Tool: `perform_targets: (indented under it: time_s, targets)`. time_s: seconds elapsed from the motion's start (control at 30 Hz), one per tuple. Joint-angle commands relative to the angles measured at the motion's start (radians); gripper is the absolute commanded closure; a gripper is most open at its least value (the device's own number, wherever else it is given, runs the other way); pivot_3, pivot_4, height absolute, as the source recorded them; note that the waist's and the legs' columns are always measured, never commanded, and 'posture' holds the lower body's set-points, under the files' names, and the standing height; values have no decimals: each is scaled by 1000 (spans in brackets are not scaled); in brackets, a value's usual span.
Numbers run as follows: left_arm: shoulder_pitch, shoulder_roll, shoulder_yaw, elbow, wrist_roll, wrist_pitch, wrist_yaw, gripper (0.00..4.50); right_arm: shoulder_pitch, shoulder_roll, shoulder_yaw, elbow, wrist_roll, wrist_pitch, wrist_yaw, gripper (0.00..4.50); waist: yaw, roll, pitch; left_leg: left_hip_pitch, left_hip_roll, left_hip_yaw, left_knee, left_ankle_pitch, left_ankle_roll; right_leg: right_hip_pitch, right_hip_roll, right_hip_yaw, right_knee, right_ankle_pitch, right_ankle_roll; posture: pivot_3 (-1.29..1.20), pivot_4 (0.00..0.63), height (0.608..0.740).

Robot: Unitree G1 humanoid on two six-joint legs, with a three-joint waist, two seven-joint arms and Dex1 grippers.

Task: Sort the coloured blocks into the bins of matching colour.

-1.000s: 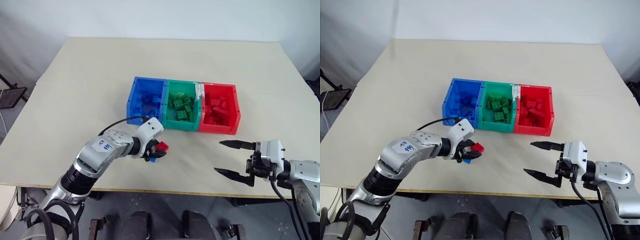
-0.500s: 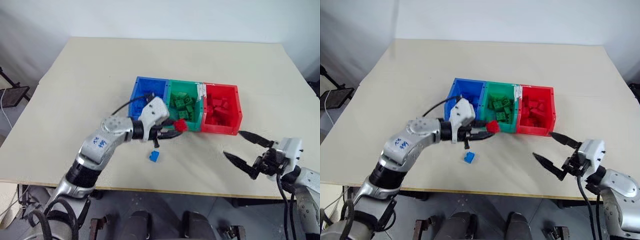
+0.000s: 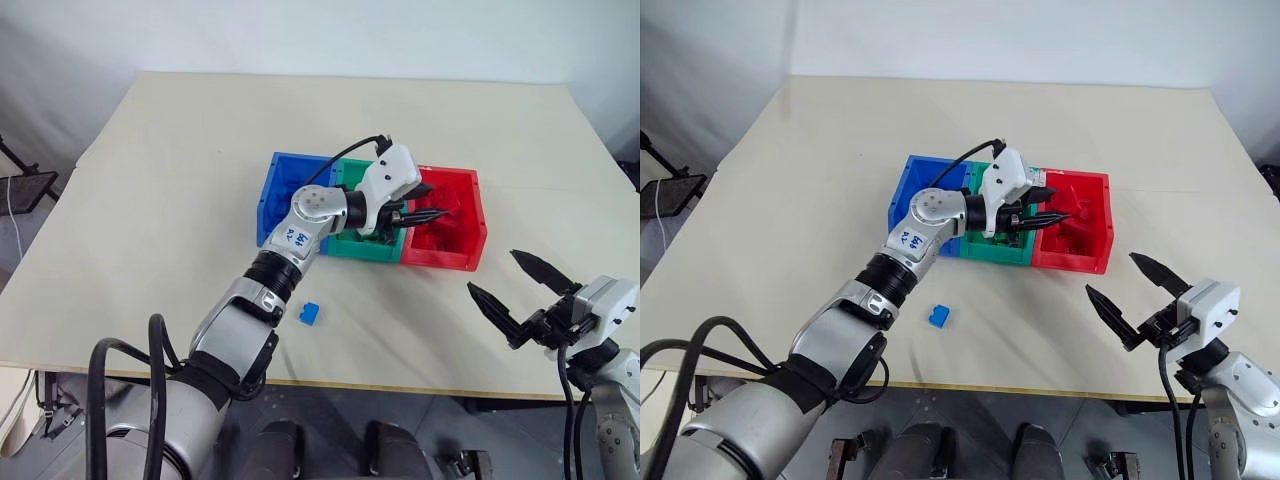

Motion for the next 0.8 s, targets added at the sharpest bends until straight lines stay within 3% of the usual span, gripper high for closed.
perform_targets:
  time_s: [0.03, 0.23, 0.43, 0.57, 0.7, 0.8]
  targets:
    - [-38, -23, 26, 51, 23, -67, -5, 1780, 19, 10, -14, -62, -2, -18, -34, 0, 1, 0, 0, 0, 0, 0, 0, 0, 0, 0, 0, 0, 0, 0, 0, 0, 150, 740]
    - [-18, 3, 45, 51, 50, -131, -42, 13, 23, 6, 8, -72, -6, -17, -39, 0, 0, 0, 0, 0, 0, 0, 1, -1, 1, 0, -1, 0, 0, 0, 1, 0, 150, 740]
    - [168, 172, 94, -284, -30, -64, -194, 13, -77, -43, 72, 9, -10, -14, 42, 0, -30, 0, 0, 0, 1, -4, 1, -1, 1, -3, 0, 4, 3, 0, 0, 0, 150, 740]
    - [396, 360, 139, -644, -119, 105, -284, 13, -171, -94, 126, 87, 4, -10, 154, 0, -37, 1, 0, 0, 5, -5, 1, 0, 1, -5, 0, 4, 5, 0, 0, 0, 150, 740]
    - [600, 540, 212, -921, -261, 366, -332, 13, -235, -158, 170, 163, 13, 10, 279, 0, -41, 1, 0, 0, 6, -7, 2, -1, 1, -4, 0, 5, 5, 0, 0, 0, 150, 740]
    - [761, 637, 310, -1036, -249, 375, -265, 13, -291, -197, 219, 217, 26, 50, 374, 0, -33, 1, 0, 0, 5, -9, 2, -1, 2, -2, -1, 4, 4, 0, 0, 0, 150, 740]
